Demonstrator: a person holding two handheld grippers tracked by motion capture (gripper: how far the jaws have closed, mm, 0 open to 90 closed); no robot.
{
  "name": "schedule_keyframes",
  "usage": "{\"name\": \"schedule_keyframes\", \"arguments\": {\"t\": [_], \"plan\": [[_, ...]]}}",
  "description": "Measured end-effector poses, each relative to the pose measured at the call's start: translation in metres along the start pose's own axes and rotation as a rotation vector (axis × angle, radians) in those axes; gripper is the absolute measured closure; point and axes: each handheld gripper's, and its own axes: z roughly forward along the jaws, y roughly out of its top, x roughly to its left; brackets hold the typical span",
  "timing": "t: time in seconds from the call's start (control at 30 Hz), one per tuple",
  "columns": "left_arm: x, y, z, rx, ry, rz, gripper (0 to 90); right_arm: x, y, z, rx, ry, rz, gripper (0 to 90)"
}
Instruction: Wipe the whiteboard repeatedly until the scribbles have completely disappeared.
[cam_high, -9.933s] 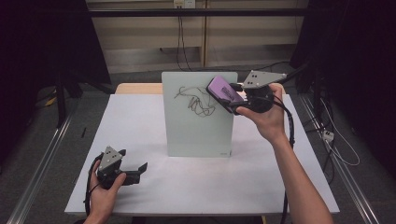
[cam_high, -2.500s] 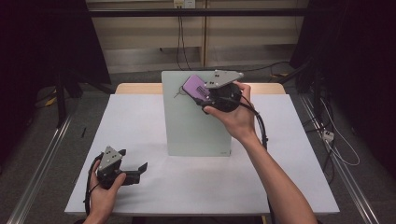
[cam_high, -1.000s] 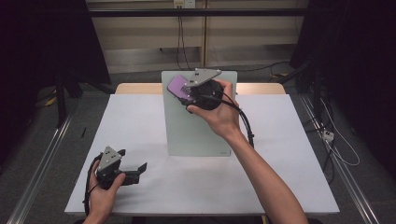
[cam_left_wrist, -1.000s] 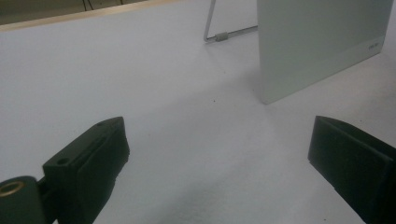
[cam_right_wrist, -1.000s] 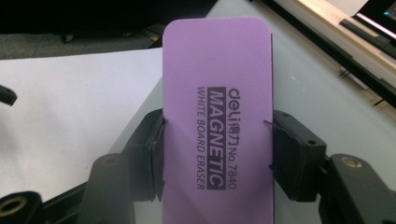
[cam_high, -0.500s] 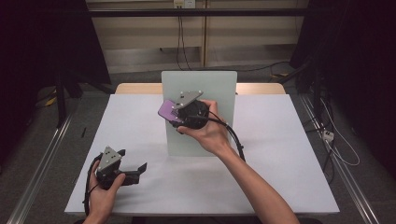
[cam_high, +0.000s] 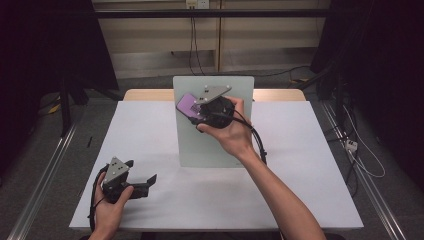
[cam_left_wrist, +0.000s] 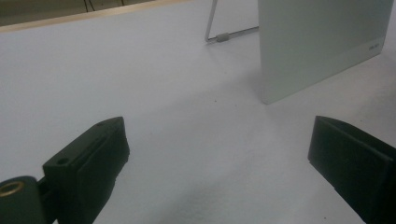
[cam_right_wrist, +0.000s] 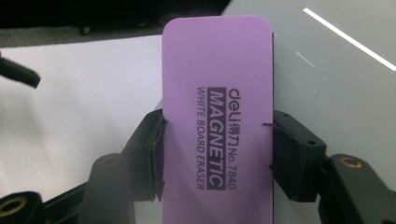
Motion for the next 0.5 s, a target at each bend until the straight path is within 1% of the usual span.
{"name": "schedule_keyframes", "arguments": {"t": [0.13, 0.27, 0.33, 0.43, 0.5], "plan": [[0.0, 0.0, 0.0, -0.003, 0.001, -0.005, 4.8, -0.011, 0.003, -0.011, -0.029, -0.035, 0.018, 42.0], [0.0, 0.0, 0.001, -0.002, 0.002, -0.005, 4.8, -0.022, 0.007, -0.022, -0.048, -0.066, 0.027, 42.0], [0.0, 0.0, 0.001, 0.001, 0.001, -0.001, 4.8, -0.026, 0.009, -0.025, -0.053, -0.077, 0.034, 42.0], [0.0, 0.0, 0.001, 0.004, 0.002, 0.005, 4.8, -0.022, 0.008, -0.023, -0.044, -0.088, 0.02, 42.0], [-0.001, 0.0, 0.001, 0.004, 0.0, 0.004, 4.8, -0.018, 0.006, -0.018, -0.041, -0.077, 0.02, 42.0]]}}
